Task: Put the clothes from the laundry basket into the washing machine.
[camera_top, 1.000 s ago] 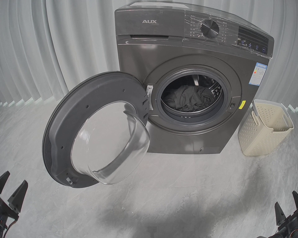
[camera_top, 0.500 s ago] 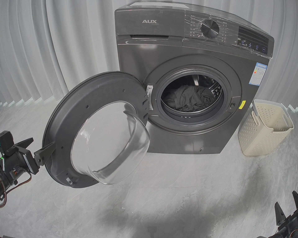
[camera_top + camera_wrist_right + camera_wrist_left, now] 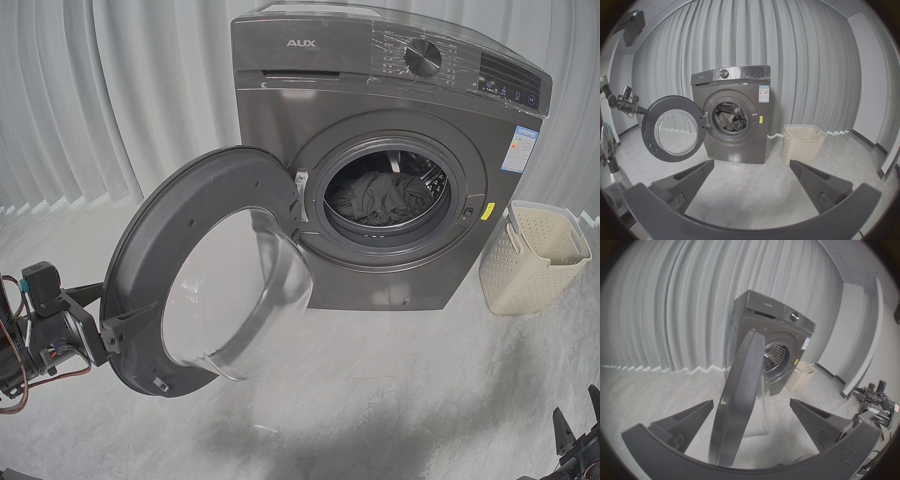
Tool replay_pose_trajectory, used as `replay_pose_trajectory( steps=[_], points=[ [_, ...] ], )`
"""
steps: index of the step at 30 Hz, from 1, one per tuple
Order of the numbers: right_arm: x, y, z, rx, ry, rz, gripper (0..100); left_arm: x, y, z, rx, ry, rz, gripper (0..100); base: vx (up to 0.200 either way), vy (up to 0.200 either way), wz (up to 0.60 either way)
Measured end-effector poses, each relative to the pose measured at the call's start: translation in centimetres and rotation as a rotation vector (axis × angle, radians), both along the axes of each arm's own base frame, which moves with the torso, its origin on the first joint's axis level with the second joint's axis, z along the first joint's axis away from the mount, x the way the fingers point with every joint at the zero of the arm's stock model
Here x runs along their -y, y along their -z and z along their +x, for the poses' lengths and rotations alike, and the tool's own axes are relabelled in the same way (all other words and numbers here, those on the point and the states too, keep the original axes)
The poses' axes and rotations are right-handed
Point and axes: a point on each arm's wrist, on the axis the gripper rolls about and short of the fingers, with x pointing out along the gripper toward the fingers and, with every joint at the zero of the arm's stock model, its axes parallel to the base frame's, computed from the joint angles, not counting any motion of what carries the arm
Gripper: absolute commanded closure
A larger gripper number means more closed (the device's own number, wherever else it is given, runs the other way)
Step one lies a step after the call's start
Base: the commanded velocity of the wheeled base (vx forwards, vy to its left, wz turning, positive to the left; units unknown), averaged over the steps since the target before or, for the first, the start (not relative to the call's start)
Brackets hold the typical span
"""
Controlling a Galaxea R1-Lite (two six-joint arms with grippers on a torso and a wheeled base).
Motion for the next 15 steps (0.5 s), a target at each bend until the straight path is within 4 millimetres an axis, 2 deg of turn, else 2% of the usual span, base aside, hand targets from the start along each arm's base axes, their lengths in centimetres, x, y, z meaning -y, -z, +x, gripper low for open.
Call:
replay_pose_trajectory(
  steps=[9, 15],
  points=[
    [0.0, 0.0, 0.0, 0.0, 0.0, 0.0, 0, 1.9, -0.6, -1.0, 0.026, 0.115, -0.012, 0, 0.0, 0.0, 0.0],
    [0.0, 0.0, 0.0, 0.0, 0.0, 0.0, 0, 3.1, -1.4, -0.8, 0.044, 0.174, -0.021, 0, 0.0, 0.0, 0.0]
  ],
)
